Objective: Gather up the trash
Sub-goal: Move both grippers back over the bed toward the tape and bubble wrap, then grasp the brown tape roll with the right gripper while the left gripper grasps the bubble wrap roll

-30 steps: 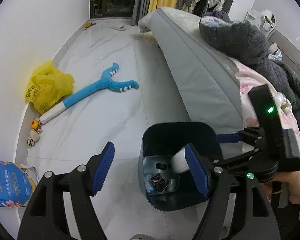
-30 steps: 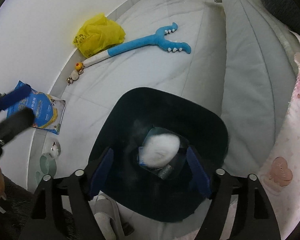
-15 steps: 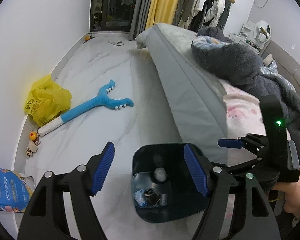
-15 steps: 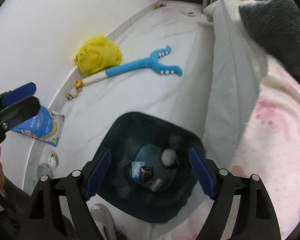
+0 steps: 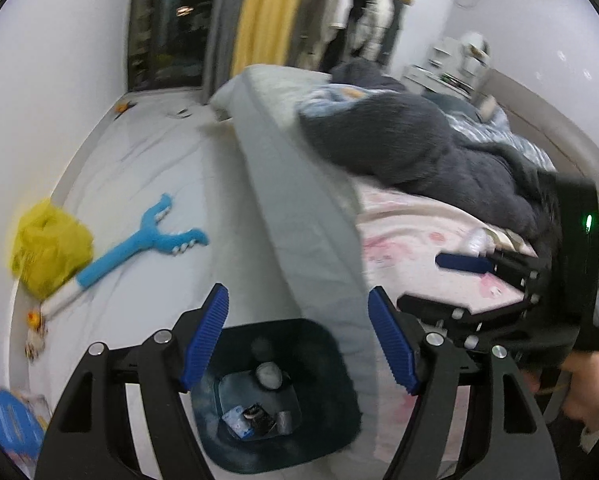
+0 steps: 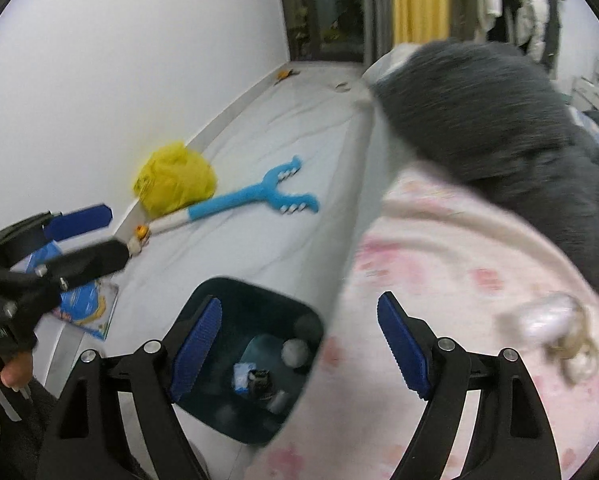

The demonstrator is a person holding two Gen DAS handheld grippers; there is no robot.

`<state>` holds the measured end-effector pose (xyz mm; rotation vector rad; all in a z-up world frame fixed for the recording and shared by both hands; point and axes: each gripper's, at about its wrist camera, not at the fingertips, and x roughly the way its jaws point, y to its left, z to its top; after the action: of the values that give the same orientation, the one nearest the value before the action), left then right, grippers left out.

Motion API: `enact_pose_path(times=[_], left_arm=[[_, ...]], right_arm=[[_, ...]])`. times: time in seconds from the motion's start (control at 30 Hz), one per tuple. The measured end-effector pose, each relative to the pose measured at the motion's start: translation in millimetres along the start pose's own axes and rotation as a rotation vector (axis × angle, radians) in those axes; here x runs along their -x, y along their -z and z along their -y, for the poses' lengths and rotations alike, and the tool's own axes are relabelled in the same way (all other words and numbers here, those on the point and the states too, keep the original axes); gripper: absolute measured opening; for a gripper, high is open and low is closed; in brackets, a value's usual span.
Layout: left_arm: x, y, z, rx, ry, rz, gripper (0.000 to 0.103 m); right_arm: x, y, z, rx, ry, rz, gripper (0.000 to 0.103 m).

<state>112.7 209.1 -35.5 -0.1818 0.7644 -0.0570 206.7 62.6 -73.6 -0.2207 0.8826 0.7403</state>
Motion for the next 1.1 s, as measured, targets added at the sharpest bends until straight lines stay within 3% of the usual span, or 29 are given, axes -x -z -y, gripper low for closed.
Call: enact_pose_path(times=[0.2, 0.37, 0.53, 0.67, 0.93, 1.1], left_arm=[[-7.9, -18.5, 41.2, -0.096, 0.045, 0.018, 0.075], [-20.8, -25.4, 72.7, -0.18, 0.078, 0.017, 0.075], [-39.1, -30.5, 100.5, -0.237, 0.155, -0.005, 0.074], [-56.3, -32.7, 115.9, -0.312, 0.181, -0.033, 0.07], [-93.0, -37.3, 137.8, -0.343, 0.29, -0.094, 0.066], [-105.4, -38.7, 157.1, -0.386, 0.354, -0.111, 0.066]], right_arm=[[36.9, 0.8, 46.0, -0.081, 0.025, 0.084, 0.079], [52.4, 5.4, 80.0, -0.116, 0.067, 0.106, 0.07], [63.3, 13.3, 117.1, -0.202, 0.071, 0.125, 0.068], [65.8, 25.2, 145.5, -0.249, 0.097, 0.118, 0.066], [70.0, 37.6, 176.1, -0.279, 0.135, 0.114, 0.059], [58.9, 42.4, 190.8, -0.325, 0.091, 0.088, 0.053]])
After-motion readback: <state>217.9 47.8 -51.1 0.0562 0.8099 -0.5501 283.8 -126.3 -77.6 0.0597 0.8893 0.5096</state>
